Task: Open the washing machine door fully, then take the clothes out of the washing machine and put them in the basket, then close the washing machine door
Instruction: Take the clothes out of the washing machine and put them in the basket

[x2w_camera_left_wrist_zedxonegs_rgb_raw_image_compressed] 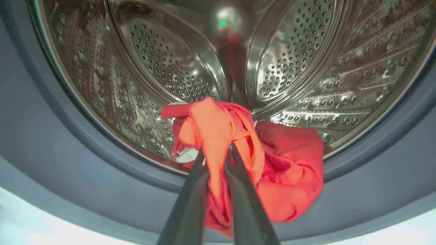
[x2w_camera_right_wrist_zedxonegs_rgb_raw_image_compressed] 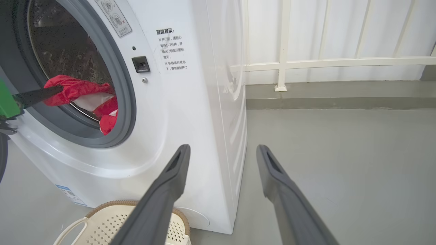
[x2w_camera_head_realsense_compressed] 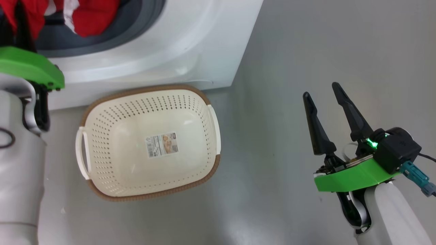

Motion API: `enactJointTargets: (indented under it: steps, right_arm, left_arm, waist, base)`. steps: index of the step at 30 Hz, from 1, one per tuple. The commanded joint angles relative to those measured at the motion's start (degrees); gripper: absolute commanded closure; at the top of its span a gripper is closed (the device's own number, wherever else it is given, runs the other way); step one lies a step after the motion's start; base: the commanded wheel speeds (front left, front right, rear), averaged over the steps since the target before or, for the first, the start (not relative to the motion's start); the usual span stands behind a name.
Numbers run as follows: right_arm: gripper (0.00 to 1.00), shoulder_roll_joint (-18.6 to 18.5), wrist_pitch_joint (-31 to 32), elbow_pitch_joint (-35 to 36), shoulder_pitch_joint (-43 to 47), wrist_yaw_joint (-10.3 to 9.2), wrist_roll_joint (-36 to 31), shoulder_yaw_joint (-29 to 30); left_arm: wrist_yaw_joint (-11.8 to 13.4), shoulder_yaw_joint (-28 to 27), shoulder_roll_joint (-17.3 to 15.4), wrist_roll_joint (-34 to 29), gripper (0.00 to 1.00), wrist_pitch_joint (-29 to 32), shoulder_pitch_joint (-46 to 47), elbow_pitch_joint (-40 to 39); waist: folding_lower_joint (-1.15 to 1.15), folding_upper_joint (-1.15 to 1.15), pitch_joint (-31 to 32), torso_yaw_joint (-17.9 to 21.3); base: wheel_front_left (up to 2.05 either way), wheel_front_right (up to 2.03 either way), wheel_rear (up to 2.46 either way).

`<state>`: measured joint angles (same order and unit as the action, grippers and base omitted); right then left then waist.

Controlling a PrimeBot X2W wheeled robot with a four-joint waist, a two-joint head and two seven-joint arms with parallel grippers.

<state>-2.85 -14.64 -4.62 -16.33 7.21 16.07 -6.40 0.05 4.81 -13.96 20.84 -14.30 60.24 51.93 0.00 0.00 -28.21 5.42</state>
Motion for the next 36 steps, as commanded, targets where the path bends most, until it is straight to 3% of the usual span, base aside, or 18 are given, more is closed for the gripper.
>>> enactJointTargets:
  steps: [1,17,36]
  right_arm:
    - [0.00,-0.03,-0.36,1.15,1.23,0.28,-0.56,-0.88]
    - [0.00,-0.03,-0.36,0.49,4.59,0.28,-0.37,-0.01]
    - [0.00,-0.03,-0.36,-0.30,9.28,0.28,0.14,0.76]
  left_arm:
    - [0.30,-1.58,-2.64,-0.25,1.00,-0.67,-1.06,-2.83]
    - [3.12,-3.07,2.30,-3.79,1.00,-0.69,-22.02,-25.32]
    - [5.45,-2.20,4.71,-4.30,1.00,-0.15,-41.34,-41.34]
  waist:
    - [0.00,0.00,1.59,-0.47]
    - [0.00,0.00,9.79,-2.18]
    - [0.00,0.00,18.58,-2.80]
  base:
    - [0.00,0.00,0.00]
    - [0.00,0.00,0.00]
    - [0.00,0.00,0.00]
